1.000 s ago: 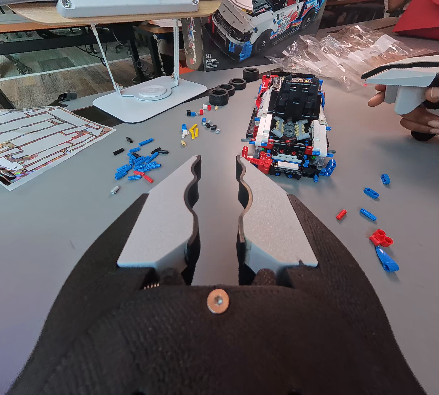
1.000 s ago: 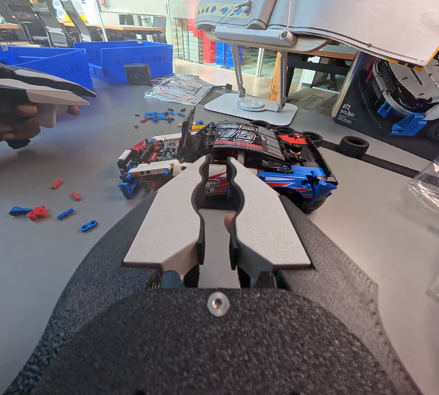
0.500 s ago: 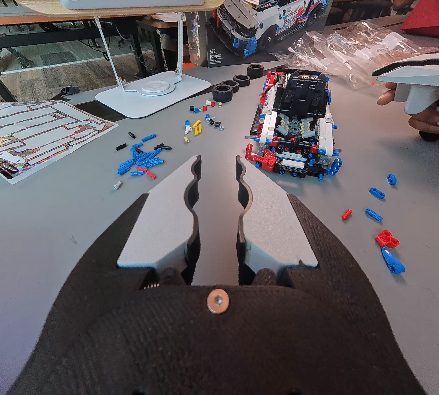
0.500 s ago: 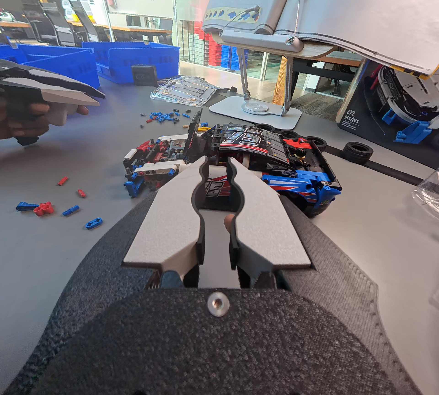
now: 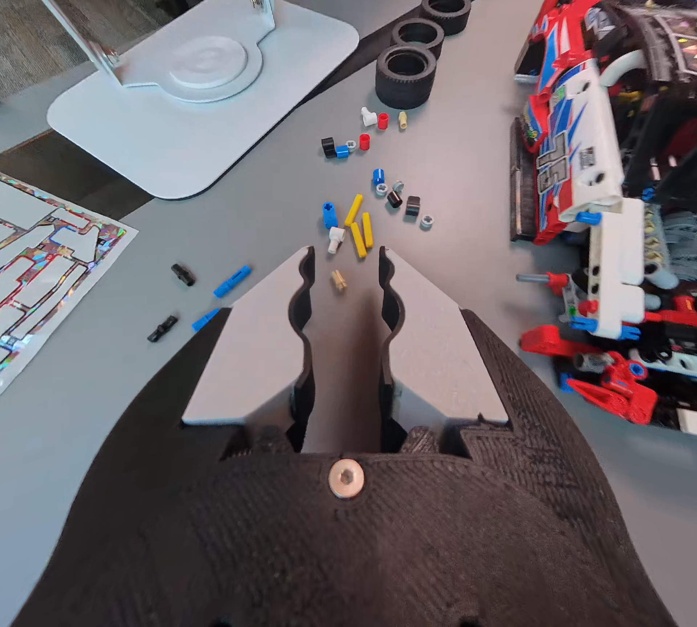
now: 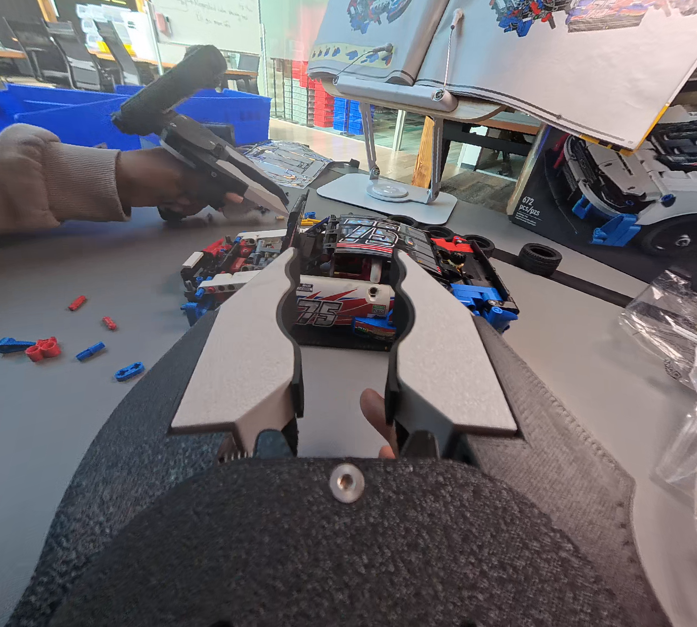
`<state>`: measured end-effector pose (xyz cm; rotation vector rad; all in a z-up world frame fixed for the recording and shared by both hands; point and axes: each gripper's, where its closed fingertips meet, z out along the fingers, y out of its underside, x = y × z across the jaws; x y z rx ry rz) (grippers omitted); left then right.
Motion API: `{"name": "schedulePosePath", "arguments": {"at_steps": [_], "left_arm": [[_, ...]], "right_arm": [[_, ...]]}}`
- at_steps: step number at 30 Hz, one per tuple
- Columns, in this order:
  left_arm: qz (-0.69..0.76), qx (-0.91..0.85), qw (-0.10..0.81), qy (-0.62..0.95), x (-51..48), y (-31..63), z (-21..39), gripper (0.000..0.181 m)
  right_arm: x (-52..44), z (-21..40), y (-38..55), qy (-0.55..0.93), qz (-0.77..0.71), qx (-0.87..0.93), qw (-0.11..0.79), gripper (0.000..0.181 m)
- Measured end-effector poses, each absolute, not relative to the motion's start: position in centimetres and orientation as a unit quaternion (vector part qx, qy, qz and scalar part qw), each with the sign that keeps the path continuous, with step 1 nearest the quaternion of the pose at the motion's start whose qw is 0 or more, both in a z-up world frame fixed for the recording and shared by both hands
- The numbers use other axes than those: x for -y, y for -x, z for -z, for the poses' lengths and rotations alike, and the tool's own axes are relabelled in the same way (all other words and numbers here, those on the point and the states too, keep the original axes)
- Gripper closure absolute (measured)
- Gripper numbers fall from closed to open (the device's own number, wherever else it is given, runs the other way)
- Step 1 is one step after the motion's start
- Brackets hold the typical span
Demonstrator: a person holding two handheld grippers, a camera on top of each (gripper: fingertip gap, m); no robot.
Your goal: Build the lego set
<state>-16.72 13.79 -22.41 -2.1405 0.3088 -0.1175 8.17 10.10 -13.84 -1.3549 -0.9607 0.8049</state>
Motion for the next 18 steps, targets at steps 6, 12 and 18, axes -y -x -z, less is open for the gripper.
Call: {"name": "schedulePosePath", "arguments": {"at_steps": [6,12,18], "left_arm": [[0.035,-0.13,0.444,0.886,-16.7,17.1,23.1,0.157],[0.028,-0.138,0.43,0.892,-17.1,17.4,23.5,0.17],[0.006,-0.17,0.416,0.893,-17.0,17.3,23.9,0.172]], "right_arm": [[-10.9,14.0,-8.7,0.594,-0.35,0.405,0.6,0.145],[-10.7,14.3,-8.4,0.589,-0.339,0.42,0.601,0.152],[-10.6,14.4,-8.3,0.589,-0.34,0.424,0.598,0.159]]}}
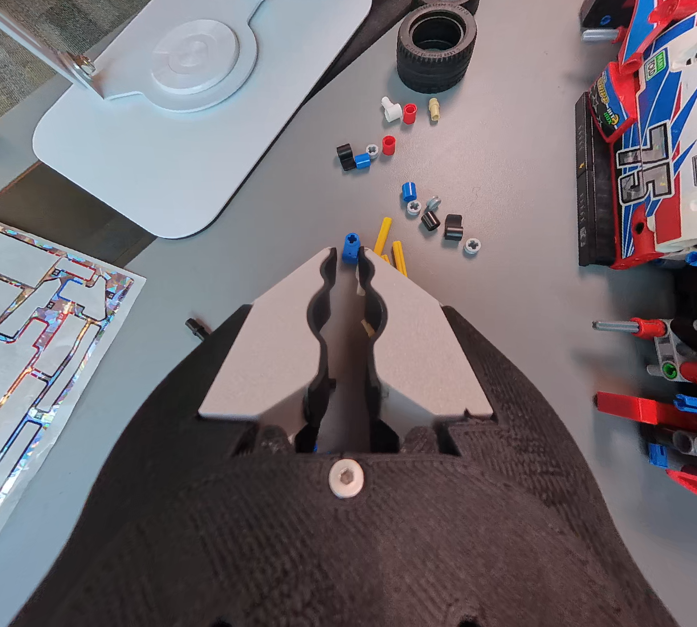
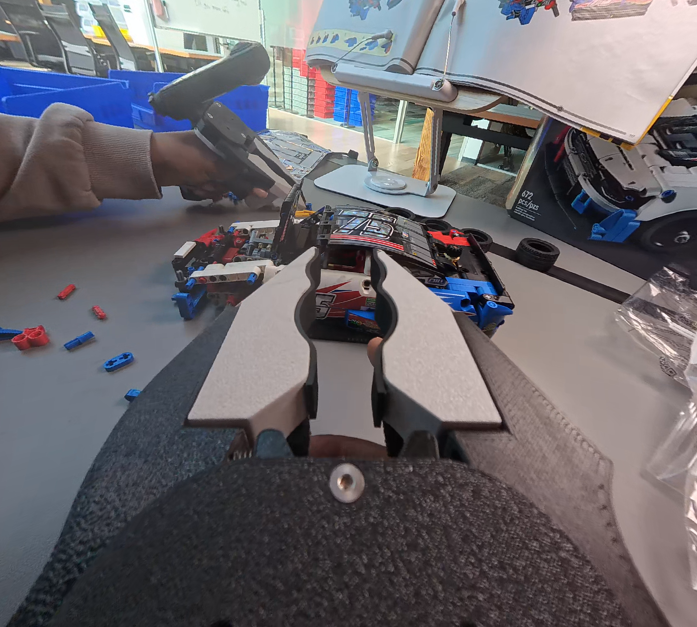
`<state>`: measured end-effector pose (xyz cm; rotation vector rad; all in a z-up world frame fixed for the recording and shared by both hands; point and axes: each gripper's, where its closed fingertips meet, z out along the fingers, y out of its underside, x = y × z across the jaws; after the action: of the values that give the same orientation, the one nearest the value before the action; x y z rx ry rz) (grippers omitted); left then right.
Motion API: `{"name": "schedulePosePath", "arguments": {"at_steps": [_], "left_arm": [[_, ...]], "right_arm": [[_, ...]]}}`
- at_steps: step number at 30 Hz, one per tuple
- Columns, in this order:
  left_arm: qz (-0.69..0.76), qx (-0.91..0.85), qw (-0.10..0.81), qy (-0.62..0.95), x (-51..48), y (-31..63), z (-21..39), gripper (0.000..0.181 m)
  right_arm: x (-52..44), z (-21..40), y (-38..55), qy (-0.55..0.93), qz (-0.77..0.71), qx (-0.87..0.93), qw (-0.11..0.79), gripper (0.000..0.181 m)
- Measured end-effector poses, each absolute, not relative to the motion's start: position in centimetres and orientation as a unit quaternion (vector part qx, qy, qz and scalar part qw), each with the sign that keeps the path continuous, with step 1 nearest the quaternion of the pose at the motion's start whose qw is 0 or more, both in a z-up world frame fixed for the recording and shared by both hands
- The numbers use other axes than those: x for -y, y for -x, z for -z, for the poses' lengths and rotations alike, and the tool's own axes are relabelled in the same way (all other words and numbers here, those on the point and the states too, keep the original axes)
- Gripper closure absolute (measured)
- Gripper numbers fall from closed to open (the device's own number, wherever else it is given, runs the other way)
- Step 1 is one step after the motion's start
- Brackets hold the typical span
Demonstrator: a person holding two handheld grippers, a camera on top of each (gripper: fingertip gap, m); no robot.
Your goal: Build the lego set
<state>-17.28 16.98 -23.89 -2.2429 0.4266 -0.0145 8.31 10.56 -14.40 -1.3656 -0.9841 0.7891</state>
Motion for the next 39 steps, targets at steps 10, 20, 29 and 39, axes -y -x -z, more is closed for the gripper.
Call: {"name": "schedulePosePath", "arguments": {"at_steps": [10,20,29,39], "left_arm": [[0.006,-0.195,0.411,0.891,-17.2,17.1,24.0,0.176],[0.078,-0.154,0.445,0.879,-17.1,16.7,22.6,0.176],[0.08,-0.144,0.49,0.856,-16.9,16.4,21.0,0.176],[0.155,-0.203,0.551,0.794,-10.7,9.7,13.1,0.175]], "right_arm": [[-11.4,14.0,-8.8,0.593,-0.358,0.396,0.603,0.15],[-12.6,13.1,-9.9,0.594,-0.396,0.344,0.61,0.146],[-12.1,13.5,-9.2,0.591,-0.369,0.371,0.614,0.146],[-9.6,13.7,-8.0,0.566,-0.379,0.421,0.599,0.146]]}}
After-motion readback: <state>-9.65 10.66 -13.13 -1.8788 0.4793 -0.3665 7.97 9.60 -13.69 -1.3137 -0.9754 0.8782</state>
